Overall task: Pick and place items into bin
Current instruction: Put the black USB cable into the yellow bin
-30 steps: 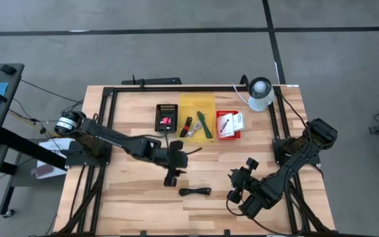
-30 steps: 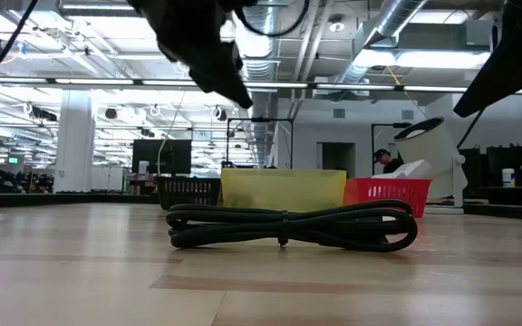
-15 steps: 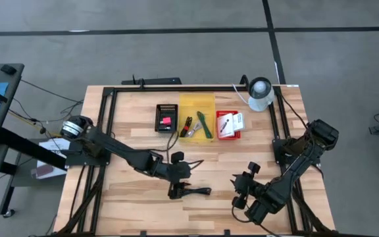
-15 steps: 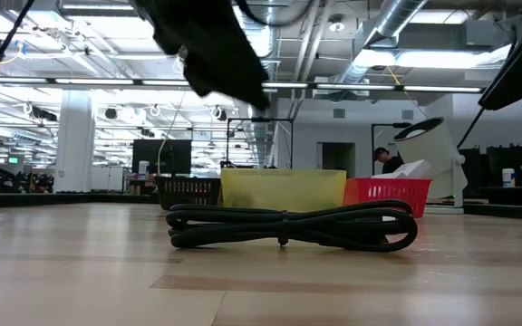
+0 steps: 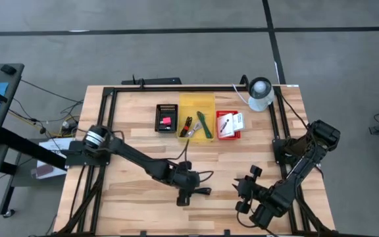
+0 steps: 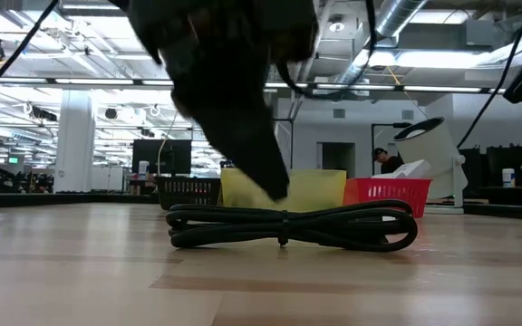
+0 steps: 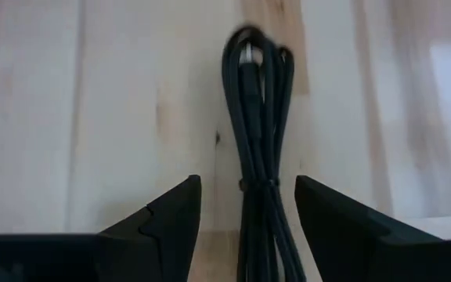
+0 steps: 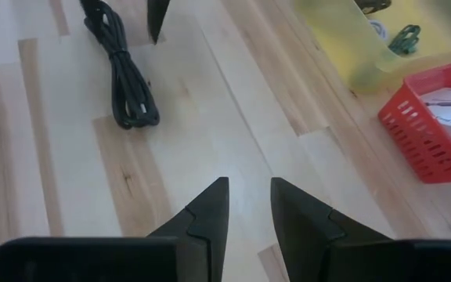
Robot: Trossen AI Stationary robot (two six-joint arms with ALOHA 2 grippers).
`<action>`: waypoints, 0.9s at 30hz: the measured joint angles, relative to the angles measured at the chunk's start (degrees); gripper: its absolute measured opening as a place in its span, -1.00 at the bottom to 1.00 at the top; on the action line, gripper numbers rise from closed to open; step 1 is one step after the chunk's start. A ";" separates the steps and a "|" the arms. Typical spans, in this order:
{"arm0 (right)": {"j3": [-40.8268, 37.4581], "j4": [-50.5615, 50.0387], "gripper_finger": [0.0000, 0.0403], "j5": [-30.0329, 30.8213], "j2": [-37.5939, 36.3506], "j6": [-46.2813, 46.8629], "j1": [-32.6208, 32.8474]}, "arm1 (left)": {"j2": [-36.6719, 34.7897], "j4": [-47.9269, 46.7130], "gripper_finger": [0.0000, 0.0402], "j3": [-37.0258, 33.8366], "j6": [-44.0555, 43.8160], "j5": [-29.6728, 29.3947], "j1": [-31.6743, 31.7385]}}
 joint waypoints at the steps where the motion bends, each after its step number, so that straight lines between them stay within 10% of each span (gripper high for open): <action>1: 0.00 -0.01 -0.54 0.00 0.00 0.00 -0.02 | 0.97 -0.44 -0.01 0.56 -0.22 0.42 0.00; 27: 0.00 -0.13 -0.54 0.20 0.00 0.00 -0.22 | 4.20 -2.48 -0.33 2.81 -0.42 4.78 0.04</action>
